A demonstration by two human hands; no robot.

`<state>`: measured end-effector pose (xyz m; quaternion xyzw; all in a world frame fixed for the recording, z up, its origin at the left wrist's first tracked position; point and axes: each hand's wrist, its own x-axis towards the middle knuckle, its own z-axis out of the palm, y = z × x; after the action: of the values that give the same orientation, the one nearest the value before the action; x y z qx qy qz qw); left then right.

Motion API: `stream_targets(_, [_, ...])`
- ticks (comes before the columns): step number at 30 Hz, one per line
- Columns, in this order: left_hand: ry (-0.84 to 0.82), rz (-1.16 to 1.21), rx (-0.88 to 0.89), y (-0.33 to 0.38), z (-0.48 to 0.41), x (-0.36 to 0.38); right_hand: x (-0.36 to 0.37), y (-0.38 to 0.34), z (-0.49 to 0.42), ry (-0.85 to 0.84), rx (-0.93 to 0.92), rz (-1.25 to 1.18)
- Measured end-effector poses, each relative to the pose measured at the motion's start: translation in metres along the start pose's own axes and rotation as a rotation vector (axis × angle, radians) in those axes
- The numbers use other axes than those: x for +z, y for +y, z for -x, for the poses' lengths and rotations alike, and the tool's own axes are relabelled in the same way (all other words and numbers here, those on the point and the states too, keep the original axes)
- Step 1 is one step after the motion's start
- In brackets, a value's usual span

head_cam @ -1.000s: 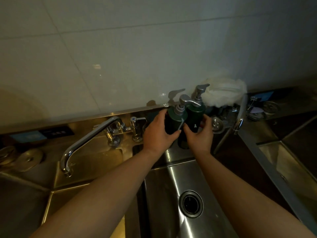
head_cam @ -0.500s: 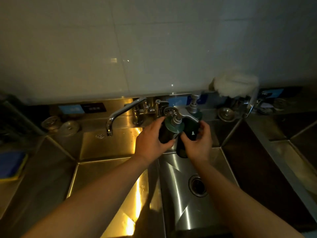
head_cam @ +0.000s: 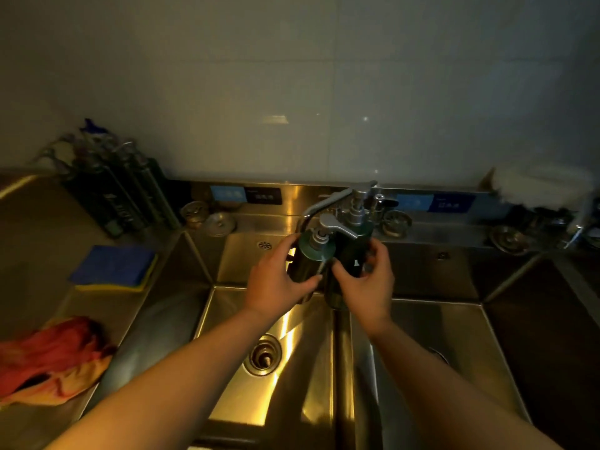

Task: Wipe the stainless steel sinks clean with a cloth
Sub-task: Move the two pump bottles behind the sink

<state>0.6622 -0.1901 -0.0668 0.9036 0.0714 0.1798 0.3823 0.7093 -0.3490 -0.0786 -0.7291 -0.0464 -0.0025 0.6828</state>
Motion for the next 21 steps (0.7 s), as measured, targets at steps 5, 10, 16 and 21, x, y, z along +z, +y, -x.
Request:
stream_targets(5, [0.051,-0.049,-0.086,-0.026,0.015,-0.024,0.033,0.009,0.011,-0.121,0.027,0.028])
stream_targets(10, [0.121,-0.066,-0.158,-0.048,0.032,-0.043,0.06,0.016,0.018,-0.232,0.053,0.058])
stream_targets(16, [0.157,-0.051,-0.198,-0.078,0.04,-0.07,0.103,0.018,0.032,-0.262,0.079,0.046])
stream_targets(21, [0.152,-0.045,-0.186,-0.106,0.035,-0.103,0.146,0.011,0.037,-0.234,0.075,0.051])
